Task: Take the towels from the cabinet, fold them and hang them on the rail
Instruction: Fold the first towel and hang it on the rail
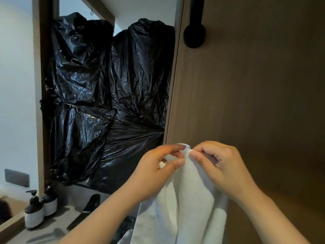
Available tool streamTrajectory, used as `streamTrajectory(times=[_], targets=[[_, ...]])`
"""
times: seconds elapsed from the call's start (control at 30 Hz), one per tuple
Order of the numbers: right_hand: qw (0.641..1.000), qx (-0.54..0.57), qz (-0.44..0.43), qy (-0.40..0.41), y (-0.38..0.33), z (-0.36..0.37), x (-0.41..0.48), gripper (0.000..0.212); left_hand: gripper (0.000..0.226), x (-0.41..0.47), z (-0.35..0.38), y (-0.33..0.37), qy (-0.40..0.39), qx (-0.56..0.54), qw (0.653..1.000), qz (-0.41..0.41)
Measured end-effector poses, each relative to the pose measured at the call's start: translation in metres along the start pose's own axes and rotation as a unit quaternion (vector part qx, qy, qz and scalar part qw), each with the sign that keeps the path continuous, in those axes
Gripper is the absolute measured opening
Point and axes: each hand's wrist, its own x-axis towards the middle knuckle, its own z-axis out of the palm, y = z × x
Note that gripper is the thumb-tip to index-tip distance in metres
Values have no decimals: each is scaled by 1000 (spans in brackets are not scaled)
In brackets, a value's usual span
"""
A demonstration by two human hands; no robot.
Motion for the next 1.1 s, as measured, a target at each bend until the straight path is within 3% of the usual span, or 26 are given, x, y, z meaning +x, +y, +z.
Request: streamTrajectory(times=[0.2, 0.3, 0.37, 0.57, 0.73, 0.87, 1.1], targets=[[1000, 8, 7, -21, 3, 5, 0, 20, 49, 0, 1, -1, -56, -11, 998, -12], [1000, 5, 3, -21, 4, 3, 1, 19, 30, 3, 0, 3, -82, 6, 997, 0], [1000, -2, 1, -18, 3, 1, 1, 21, 15, 4, 0, 5, -69, 10, 998, 1], [999, -1, 30, -14, 6, -3, -3, 21, 9, 5, -4, 4, 2, 68, 998, 3], [995, 9, 92, -28, 22, -9, -19, 35, 13, 13, -22, 0, 98, 102, 989, -30], [991, -5, 123, -48, 28, -12, -24, 28, 14, 15, -30, -4, 133, 130, 982, -41], [996, -26, 79, 16, 22, -14, -14, 20, 14, 17, -32, 1, 114, 159, 979, -56]])
